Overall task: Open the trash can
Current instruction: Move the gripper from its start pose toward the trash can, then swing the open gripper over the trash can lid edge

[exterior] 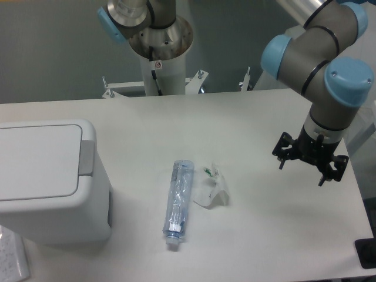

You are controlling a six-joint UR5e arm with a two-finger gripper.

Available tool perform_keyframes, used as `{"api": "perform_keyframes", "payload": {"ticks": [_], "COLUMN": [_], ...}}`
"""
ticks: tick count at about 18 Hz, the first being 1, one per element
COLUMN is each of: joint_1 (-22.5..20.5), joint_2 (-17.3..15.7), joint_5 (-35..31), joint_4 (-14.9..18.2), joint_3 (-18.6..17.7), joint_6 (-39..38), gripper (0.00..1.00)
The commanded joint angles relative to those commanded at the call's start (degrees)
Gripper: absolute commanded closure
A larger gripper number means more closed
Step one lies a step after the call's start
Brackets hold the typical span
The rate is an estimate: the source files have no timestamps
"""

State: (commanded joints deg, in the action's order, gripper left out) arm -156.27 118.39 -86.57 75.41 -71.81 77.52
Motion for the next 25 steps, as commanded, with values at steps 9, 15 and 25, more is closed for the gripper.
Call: {"api": "perform_keyframes", "payload": {"ticks": [9,15,25], "joint_1": [2.5,4.7,13.0], "joint_2": [0.0,-0.8,-6.8], "joint_5": [0.9,5.4,14.0], "joint_4": [-1.7,-3.7,-3.7], "joint_3": [-0.4,-0.6,-1.2], "joint_6": [-16.4,-29.4,-41.1], "gripper": [0.00,0.00,0.00]}}
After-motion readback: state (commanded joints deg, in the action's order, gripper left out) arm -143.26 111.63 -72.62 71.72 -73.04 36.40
